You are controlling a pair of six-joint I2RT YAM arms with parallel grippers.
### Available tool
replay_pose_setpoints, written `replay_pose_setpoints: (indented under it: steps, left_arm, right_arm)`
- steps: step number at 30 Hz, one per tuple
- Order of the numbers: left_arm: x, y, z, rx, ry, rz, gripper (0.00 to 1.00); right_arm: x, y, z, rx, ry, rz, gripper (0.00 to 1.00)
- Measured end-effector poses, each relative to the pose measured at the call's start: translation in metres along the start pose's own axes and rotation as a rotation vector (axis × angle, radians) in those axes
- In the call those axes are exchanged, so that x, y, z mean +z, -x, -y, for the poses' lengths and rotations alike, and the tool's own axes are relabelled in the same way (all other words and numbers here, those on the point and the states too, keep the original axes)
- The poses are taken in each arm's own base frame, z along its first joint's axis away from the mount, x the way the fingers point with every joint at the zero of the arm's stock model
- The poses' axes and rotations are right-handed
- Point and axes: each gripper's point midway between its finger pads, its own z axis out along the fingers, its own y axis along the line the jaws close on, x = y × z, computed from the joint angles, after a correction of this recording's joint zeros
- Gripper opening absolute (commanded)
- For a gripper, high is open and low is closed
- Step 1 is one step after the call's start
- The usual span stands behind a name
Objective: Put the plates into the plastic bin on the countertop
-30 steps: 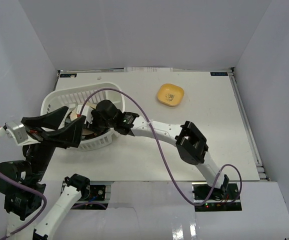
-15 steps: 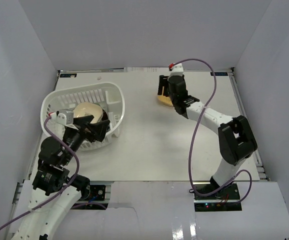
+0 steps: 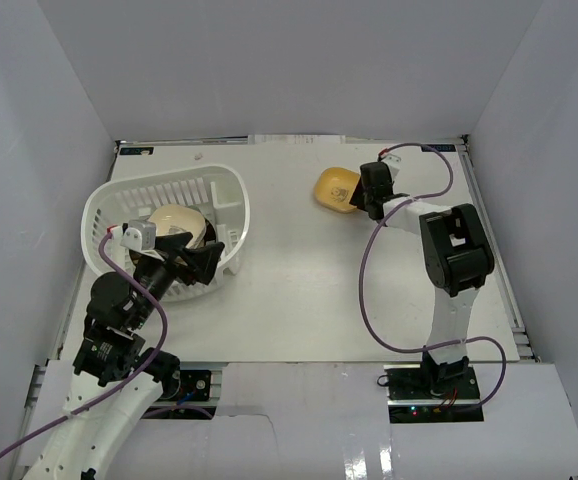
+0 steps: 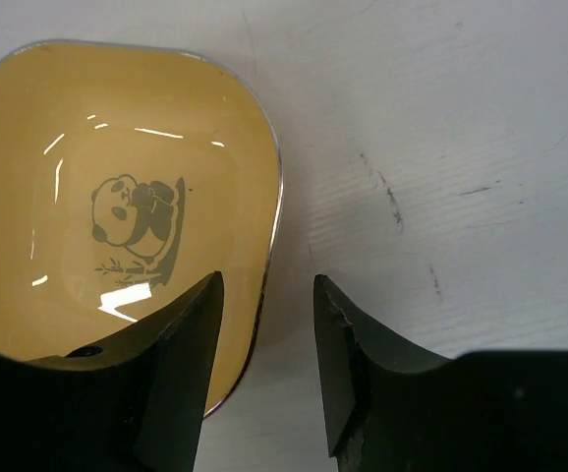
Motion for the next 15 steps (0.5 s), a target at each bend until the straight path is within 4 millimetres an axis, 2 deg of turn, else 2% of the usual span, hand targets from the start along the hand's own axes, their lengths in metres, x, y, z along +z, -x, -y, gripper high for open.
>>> replay_pose_setpoints:
  steps: [1, 4, 7, 9, 12, 13, 15]
  left_arm:
    - [0.0, 0.0, 0.0, 0.001, -0.002, 0.0, 0.98]
    - [0.0, 0.0, 0.0, 0.002, -0.003, -0.001, 0.98]
    - [0.0, 0.0, 0.0, 0.002, 0.0, -0.001, 0.98]
    - [0.001, -0.001, -0.001, 0.001, 0.003, -0.003, 0.98]
    - [0.003, -0.001, 0.0, -0.003, -0.004, -0.011, 0.98]
    - [0.004, 0.0, 0.002, -0.004, -0.009, -0.015, 0.98]
    - [0.005, 0.011, 0.01, -0.013, -0.033, -0.012, 0.98]
  right_arm:
    - [0.004, -0.006, -0.001, 0.014, 0.009, -0.018, 0.24]
    - [0.014, -0.018, -0.002, 0.07, 0.029, -0.058, 0.08]
    - [0.015, -0.005, -0.007, 0.12, 0.066, -0.025, 0.08]
    - [0.007, -0.001, -0.005, 0.133, 0.082, -0.004, 0.08]
    - [-0.023, 0.003, -0.003, 0.124, 0.108, 0.02, 0.08]
    - [-0.036, 0.01, -0.007, 0.116, 0.129, 0.039, 0.08]
    - [-0.067, 0.03, -0.029, 0.097, 0.198, 0.099, 0.08]
